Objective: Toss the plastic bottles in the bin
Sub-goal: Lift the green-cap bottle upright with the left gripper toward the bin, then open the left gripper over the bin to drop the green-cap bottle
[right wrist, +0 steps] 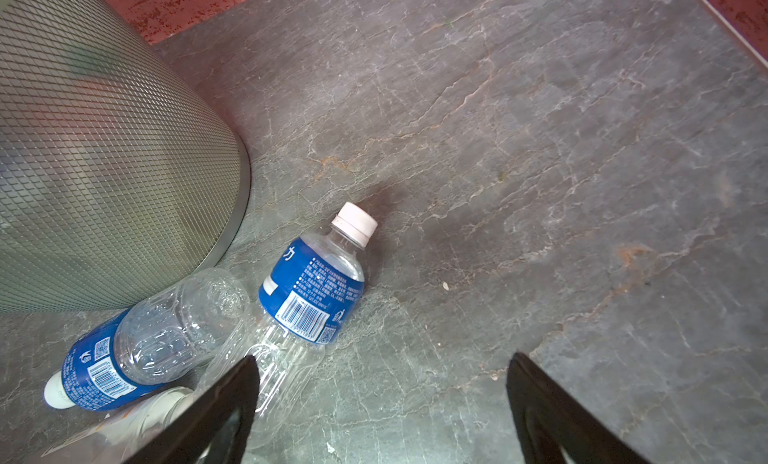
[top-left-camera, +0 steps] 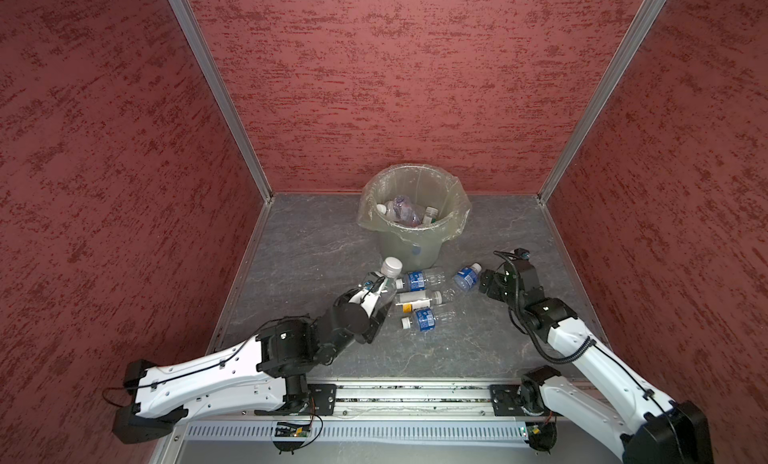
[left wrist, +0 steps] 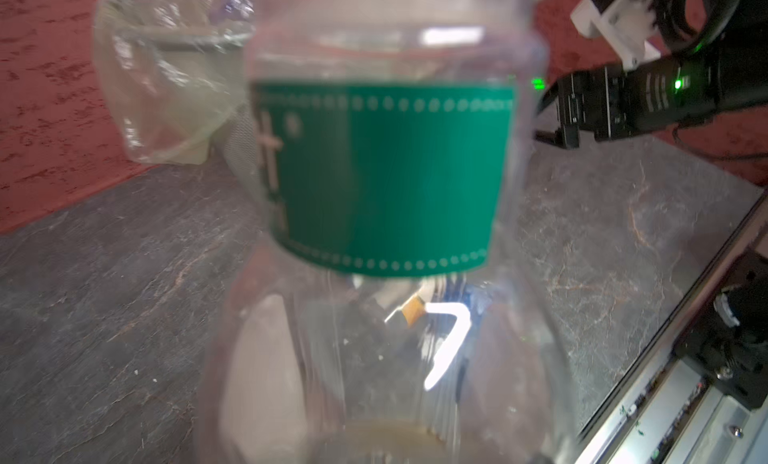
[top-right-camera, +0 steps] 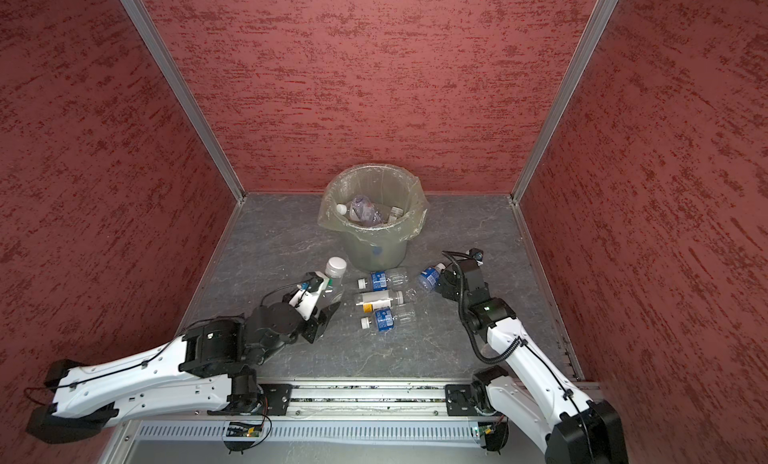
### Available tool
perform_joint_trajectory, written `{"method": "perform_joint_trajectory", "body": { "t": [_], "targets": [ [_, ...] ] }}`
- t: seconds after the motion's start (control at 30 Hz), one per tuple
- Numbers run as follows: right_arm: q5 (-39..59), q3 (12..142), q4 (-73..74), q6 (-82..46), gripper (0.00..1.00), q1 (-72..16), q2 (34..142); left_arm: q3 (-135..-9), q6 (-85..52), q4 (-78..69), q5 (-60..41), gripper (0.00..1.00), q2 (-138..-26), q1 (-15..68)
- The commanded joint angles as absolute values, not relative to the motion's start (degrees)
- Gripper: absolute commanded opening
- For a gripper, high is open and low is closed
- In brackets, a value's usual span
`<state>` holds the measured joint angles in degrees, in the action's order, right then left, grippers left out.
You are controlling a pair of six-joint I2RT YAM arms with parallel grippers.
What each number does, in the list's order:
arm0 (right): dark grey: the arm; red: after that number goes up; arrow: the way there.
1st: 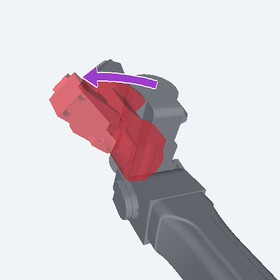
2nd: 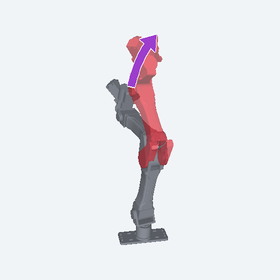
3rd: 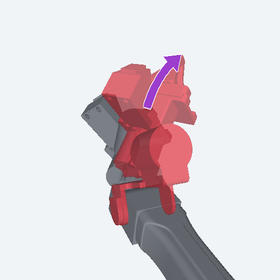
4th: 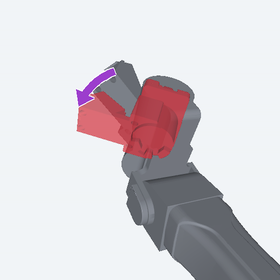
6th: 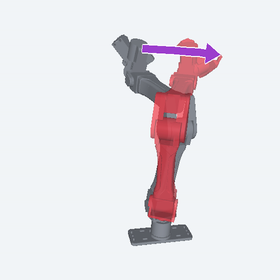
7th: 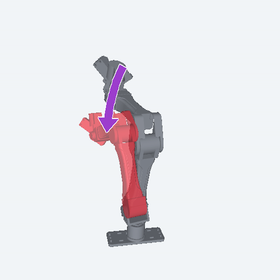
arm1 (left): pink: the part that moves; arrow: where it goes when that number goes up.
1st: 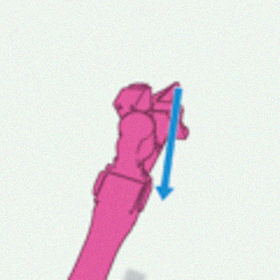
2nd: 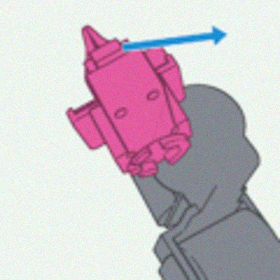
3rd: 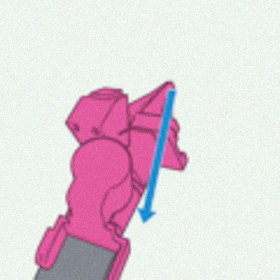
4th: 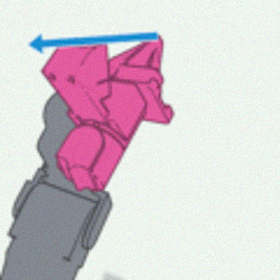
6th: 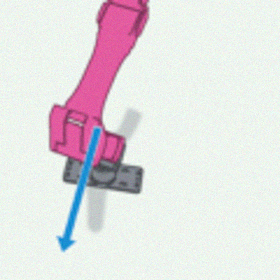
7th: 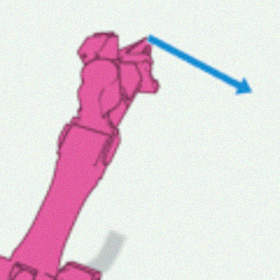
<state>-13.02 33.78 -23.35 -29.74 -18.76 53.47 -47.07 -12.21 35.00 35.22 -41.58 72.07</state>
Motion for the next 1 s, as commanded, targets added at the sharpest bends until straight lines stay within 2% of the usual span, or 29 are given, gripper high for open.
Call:
{"method": "perform_joint_trajectory", "body": {
  "t": [0.0,0.3,0.53,0.6,0.73,0.87,0.93,0.97],
  "targets": [
    [-12.3,33.7,-21.9,-29.7,0.93,-18.1,53.3,-45.1,-13.7,31.6,40.5,0.54,-36.8,72.3],
    [-12.3,33.9,-21.9,-29.6,0.93,-18.2,53.7,-43.7,-14.1,32.1,42.8,0.54,-29.5,73.3],
    [-12.2,34.0,-21.9,-29.6,0.93,-18.1,53.1,-48.1,-4.2,23.2,41.2,0.54,-35.6,72.0],
    [-12.0,34.2,-21.9,-29.7,0.93,-18.1,53.0,-51.8,-1.3,19.6,35.5,0.54,-40.5,68.0],
    [-11.7,34.4,-21.8,-29.8,0.93,-18.1,52.7,-63.3,-2.3,15.9,15.0,0.52,-53.6,51.9],
    [-11.2,35.1,-22.1,-30.0,0.93,-18.1,52.1,-81.5,-5.5,14.4,-2.7,0.51,-72.8,38.5],
    [-11.1,35.6,-22.5,-29.9,0.93,-18.1,51.8,-92.5,-6.3,16.1,-8.8,0.56,-82.9,35.1],
    [-11.0,35.9,-22.9,-29.8,0.93,-18.1,51.6,-99.2,-7.0,18.9,-10.7,0.63,-88.8,33.7]
  ]
}}
